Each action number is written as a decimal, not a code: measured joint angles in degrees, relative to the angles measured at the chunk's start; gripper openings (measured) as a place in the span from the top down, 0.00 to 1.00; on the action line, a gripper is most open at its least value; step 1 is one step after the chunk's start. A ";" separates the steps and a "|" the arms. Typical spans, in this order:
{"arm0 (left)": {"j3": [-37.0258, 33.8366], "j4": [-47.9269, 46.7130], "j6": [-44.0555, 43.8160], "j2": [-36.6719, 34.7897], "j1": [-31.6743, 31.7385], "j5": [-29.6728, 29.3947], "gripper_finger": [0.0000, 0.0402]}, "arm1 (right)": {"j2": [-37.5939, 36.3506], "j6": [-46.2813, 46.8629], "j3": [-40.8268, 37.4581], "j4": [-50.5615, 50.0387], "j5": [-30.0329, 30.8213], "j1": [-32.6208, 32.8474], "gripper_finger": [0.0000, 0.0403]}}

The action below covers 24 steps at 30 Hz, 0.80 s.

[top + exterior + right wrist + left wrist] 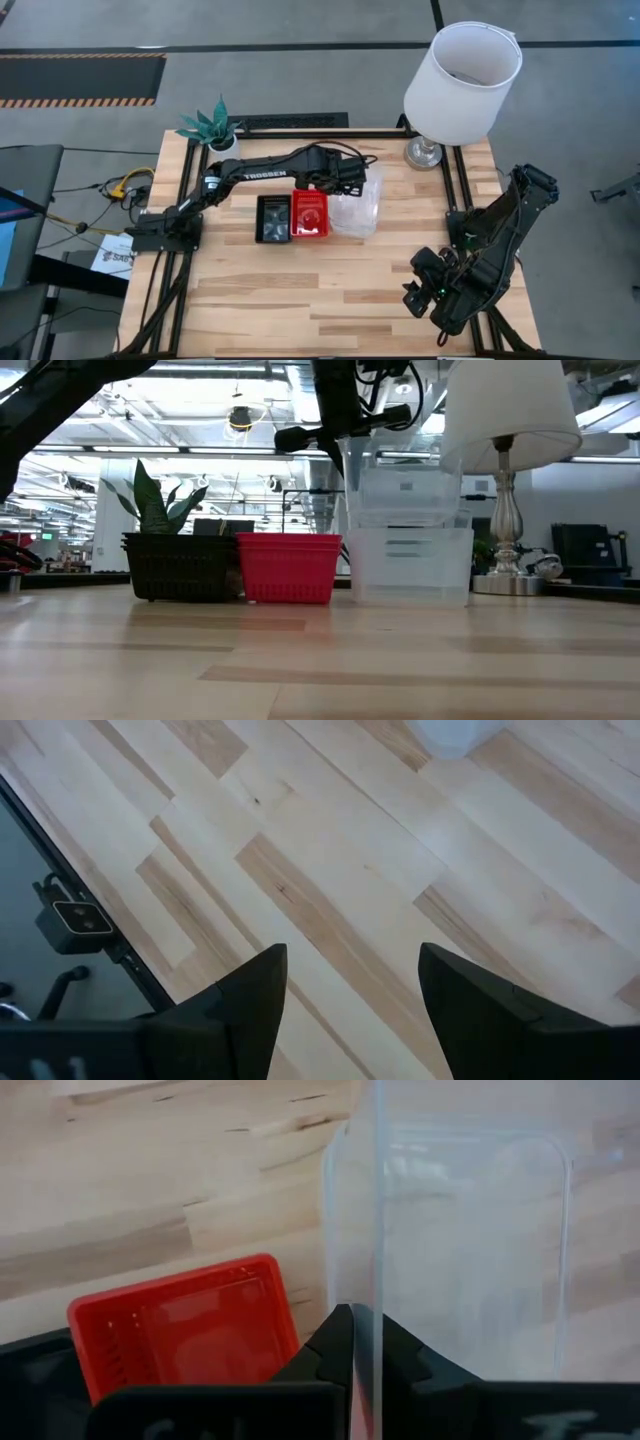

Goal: Stack baskets by color
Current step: Stack the transparent bin on top of the top transparent bin

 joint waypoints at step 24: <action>0.02 1.48 1.64 0.00 0.60 -0.34 1.00 | 0.00 -1.03 0.00 0.08 -0.18 0.00 0.38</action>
